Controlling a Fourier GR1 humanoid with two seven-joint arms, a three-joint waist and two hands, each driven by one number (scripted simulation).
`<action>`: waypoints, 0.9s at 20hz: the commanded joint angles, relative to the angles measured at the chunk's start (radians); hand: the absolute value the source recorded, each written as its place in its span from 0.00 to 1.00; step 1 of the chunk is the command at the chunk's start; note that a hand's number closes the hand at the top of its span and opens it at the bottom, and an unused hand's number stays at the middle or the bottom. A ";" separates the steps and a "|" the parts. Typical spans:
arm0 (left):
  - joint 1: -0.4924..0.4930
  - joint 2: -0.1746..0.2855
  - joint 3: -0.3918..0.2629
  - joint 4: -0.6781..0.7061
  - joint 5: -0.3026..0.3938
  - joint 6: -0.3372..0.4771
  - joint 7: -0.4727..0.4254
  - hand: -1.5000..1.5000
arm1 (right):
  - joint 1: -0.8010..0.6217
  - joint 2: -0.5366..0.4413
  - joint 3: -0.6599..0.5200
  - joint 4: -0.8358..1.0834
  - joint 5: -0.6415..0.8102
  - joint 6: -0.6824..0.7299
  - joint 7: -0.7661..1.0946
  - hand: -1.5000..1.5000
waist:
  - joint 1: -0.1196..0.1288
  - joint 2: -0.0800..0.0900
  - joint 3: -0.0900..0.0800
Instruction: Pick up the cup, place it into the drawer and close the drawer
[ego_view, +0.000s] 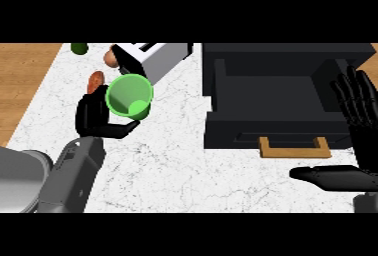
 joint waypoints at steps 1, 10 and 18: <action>-0.028 -0.067 -0.068 -0.174 -0.017 0.065 0.089 1.00 | 0.051 -0.022 -0.038 -0.052 -0.038 0.023 0.008 0.00 | 0.000 -0.006 0.001; -0.169 -0.118 -0.232 -0.412 0.017 0.276 0.402 1.00 | 0.072 -0.009 -0.032 -0.030 -0.044 0.040 -0.027 0.00 | -0.009 -0.001 0.000; -0.397 -0.120 -0.323 -0.263 0.021 0.465 0.508 1.00 | 0.028 -0.025 -0.053 0.013 -0.039 0.041 -0.035 0.00 | -0.022 0.007 -0.001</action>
